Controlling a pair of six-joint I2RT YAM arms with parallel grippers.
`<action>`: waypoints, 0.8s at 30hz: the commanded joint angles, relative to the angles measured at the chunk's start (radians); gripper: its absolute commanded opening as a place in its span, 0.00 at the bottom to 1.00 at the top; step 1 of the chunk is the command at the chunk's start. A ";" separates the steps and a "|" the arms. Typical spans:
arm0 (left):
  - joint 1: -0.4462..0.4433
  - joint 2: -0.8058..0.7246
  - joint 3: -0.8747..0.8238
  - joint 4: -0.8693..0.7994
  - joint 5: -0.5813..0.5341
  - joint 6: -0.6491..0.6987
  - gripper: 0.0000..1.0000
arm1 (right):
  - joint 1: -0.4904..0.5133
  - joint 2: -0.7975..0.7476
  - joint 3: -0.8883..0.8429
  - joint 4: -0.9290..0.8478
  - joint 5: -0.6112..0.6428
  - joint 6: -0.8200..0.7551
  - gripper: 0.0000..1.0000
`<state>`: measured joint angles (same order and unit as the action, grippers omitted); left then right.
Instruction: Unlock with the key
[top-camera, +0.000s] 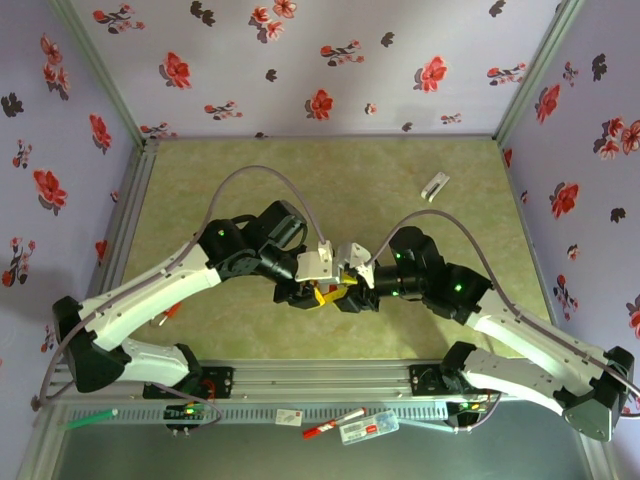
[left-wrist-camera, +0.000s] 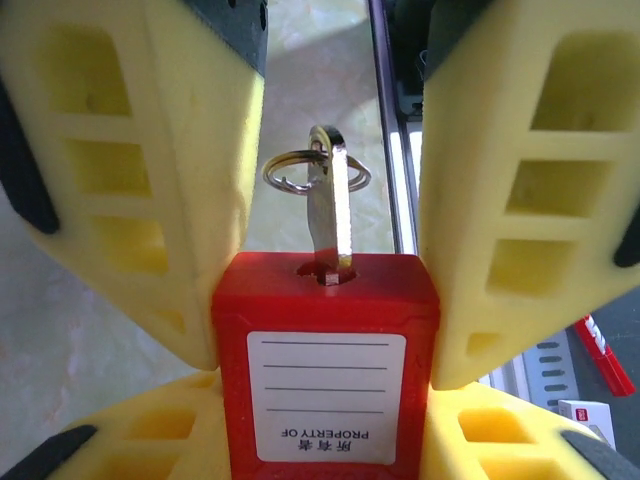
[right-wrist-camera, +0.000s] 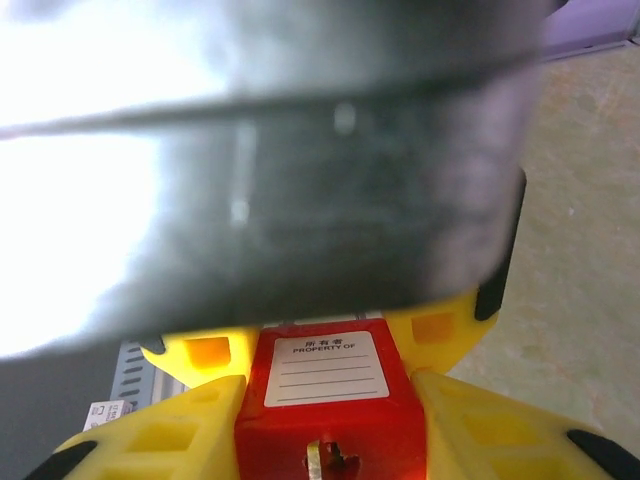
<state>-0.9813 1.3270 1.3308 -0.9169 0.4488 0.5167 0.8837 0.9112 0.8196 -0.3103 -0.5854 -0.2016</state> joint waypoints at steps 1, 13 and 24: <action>0.006 0.001 0.028 0.019 0.026 0.024 0.00 | 0.002 0.006 0.000 -0.006 -0.036 0.007 0.32; 0.039 -0.082 -0.059 0.155 -0.049 -0.065 0.83 | 0.006 0.009 0.013 -0.045 -0.045 0.050 0.00; 0.153 -0.453 -0.421 0.536 -0.144 -0.541 1.00 | 0.000 0.045 0.156 -0.333 0.071 -0.136 0.00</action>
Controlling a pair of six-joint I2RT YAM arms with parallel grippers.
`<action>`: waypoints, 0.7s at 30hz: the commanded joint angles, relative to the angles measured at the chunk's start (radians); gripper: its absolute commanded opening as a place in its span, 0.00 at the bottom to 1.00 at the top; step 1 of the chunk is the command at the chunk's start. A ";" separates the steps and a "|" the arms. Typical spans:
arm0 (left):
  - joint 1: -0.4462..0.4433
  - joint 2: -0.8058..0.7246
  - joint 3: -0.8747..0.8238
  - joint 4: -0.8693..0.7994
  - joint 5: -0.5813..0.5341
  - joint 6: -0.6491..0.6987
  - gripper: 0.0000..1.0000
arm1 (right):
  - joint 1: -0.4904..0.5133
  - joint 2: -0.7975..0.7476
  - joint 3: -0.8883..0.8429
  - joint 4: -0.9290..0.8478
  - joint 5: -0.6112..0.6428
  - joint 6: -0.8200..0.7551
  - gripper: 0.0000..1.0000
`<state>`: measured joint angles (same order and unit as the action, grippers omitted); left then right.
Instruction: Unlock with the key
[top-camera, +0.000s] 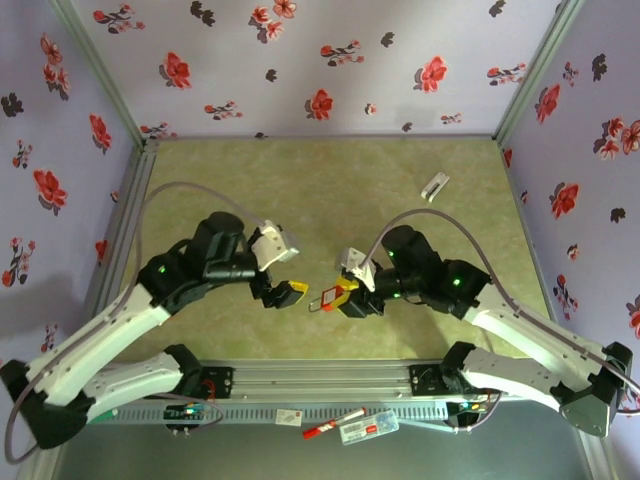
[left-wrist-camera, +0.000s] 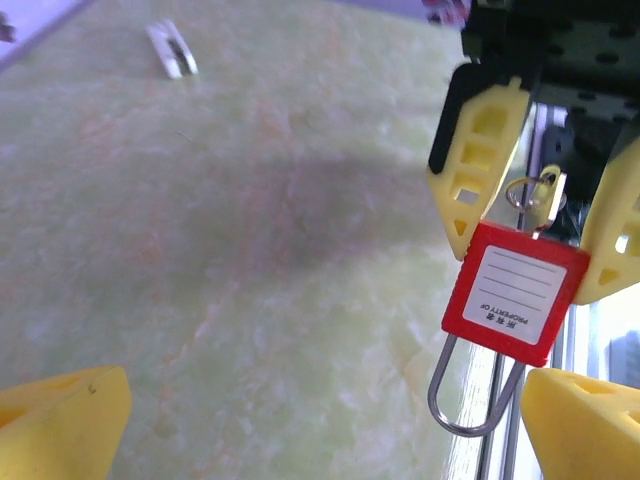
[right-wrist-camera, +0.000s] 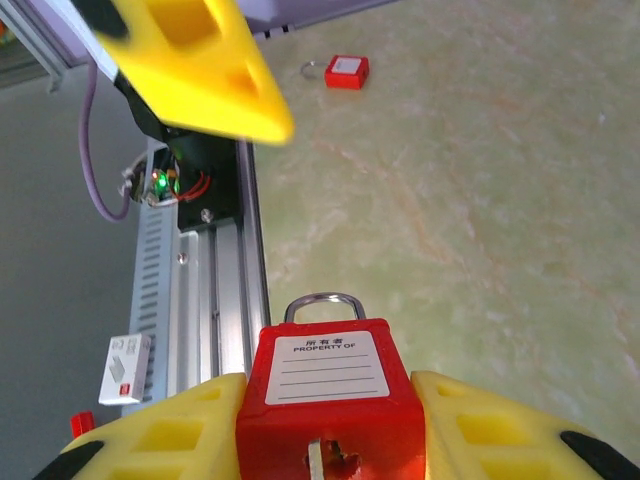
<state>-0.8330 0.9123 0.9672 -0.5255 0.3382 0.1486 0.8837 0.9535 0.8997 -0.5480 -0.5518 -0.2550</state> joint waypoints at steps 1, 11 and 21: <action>0.005 -0.048 -0.076 0.159 -0.034 -0.234 1.00 | -0.002 0.009 0.094 -0.115 0.046 -0.100 0.00; 0.000 -0.038 -0.225 0.396 -0.026 -0.676 0.94 | -0.056 0.076 0.246 -0.220 0.044 -0.193 0.00; -0.019 -0.055 -0.343 0.572 0.017 -0.813 0.74 | -0.120 0.119 0.299 -0.195 -0.030 -0.186 0.00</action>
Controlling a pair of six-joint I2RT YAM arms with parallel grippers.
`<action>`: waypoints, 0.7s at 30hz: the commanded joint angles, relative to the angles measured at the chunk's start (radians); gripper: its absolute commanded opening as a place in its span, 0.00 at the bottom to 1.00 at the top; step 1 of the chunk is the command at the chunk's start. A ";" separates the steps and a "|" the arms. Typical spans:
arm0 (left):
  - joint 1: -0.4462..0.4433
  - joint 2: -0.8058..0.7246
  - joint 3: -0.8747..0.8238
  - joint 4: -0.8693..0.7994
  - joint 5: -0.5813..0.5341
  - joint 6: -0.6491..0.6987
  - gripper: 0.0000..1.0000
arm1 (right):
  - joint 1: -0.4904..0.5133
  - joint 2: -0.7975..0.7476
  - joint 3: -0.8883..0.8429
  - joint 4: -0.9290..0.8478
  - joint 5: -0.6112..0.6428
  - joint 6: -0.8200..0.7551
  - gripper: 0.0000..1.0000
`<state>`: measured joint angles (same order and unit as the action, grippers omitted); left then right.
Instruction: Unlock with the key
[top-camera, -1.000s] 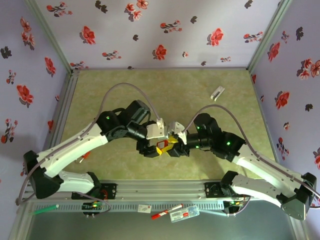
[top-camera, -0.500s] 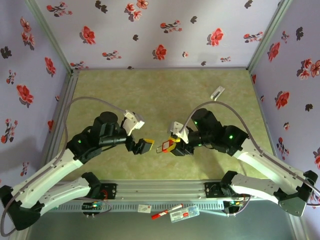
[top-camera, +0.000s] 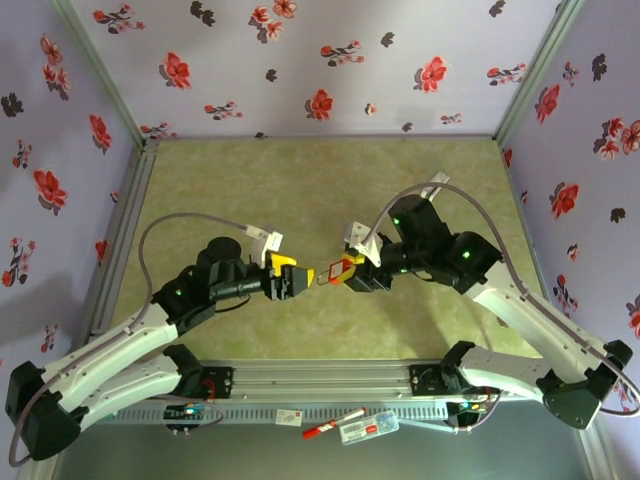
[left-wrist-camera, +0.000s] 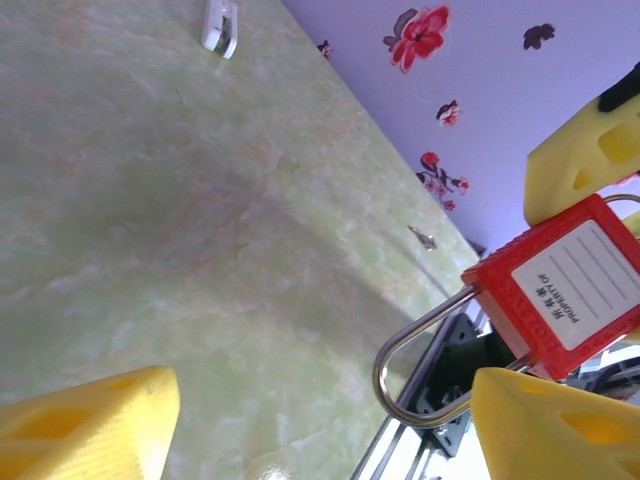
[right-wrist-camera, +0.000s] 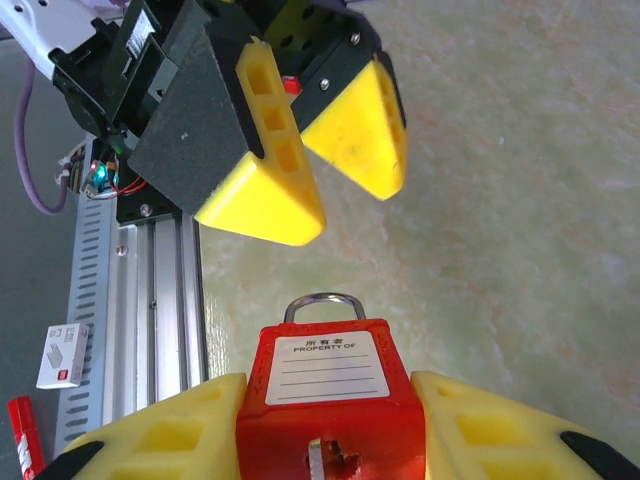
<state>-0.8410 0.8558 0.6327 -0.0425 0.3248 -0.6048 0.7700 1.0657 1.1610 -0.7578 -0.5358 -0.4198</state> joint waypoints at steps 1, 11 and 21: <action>-0.013 0.012 -0.010 0.095 0.039 -0.065 0.72 | -0.006 0.013 0.039 0.018 -0.053 -0.020 0.00; -0.023 0.046 -0.033 0.138 0.093 -0.093 0.59 | -0.011 0.032 0.046 0.028 -0.066 -0.010 0.00; -0.032 0.073 -0.056 0.157 0.121 -0.103 0.57 | -0.014 0.031 0.040 0.040 -0.068 0.004 0.00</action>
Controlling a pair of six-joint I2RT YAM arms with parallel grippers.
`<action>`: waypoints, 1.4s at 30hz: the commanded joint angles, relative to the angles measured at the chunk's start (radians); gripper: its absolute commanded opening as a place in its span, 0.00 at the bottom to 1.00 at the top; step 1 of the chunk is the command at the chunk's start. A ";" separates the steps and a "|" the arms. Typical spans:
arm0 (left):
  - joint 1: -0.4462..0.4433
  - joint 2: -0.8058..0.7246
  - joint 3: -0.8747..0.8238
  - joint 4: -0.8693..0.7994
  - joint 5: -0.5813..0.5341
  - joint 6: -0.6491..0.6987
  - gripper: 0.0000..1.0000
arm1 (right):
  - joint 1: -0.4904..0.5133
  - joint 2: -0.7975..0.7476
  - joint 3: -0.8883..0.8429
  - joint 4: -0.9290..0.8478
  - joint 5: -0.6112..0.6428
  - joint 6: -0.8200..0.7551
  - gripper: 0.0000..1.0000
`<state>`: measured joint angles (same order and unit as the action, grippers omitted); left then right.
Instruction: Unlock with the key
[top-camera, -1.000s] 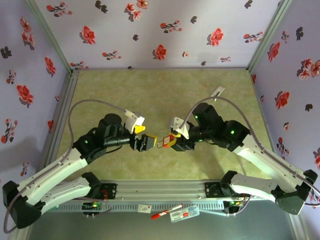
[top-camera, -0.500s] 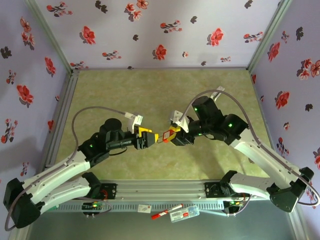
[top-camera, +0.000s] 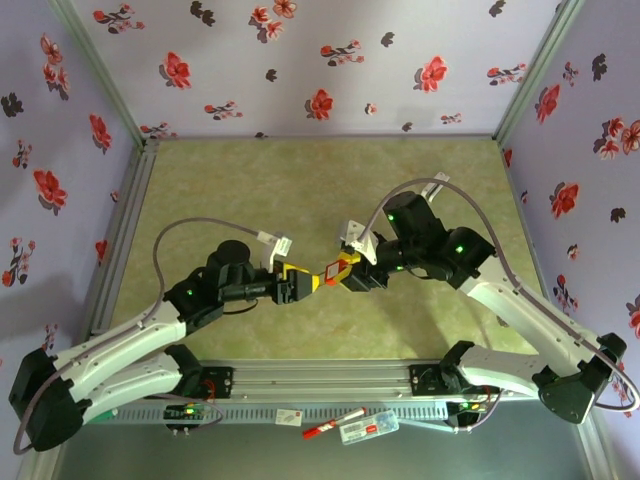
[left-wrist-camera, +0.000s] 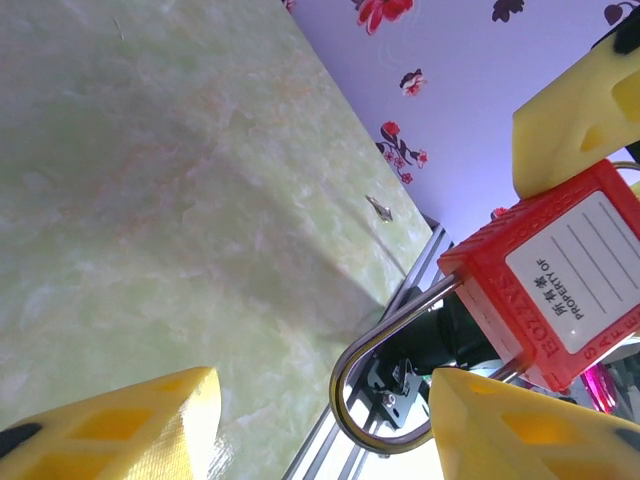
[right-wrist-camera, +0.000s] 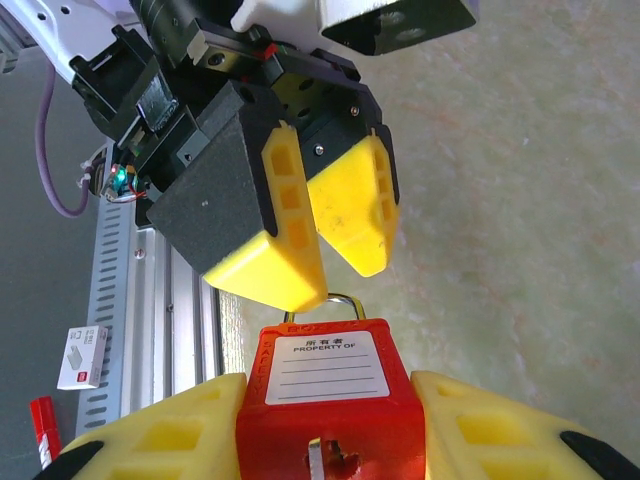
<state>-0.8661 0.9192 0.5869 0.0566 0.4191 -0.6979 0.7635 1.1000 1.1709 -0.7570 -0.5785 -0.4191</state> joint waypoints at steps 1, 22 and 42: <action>-0.007 0.018 -0.010 0.065 0.034 -0.012 0.56 | -0.007 -0.003 0.030 0.038 -0.023 0.003 0.00; -0.004 0.041 -0.088 0.035 0.034 -0.002 0.10 | -0.029 -0.015 0.064 0.023 -0.040 0.002 0.00; 0.038 -0.132 0.151 -0.311 -0.350 0.063 0.92 | -0.022 -0.179 -0.316 0.510 0.261 0.436 0.00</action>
<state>-0.8383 0.7952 0.6590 -0.1696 0.1703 -0.6704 0.7338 0.9501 0.9123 -0.4458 -0.4614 -0.1371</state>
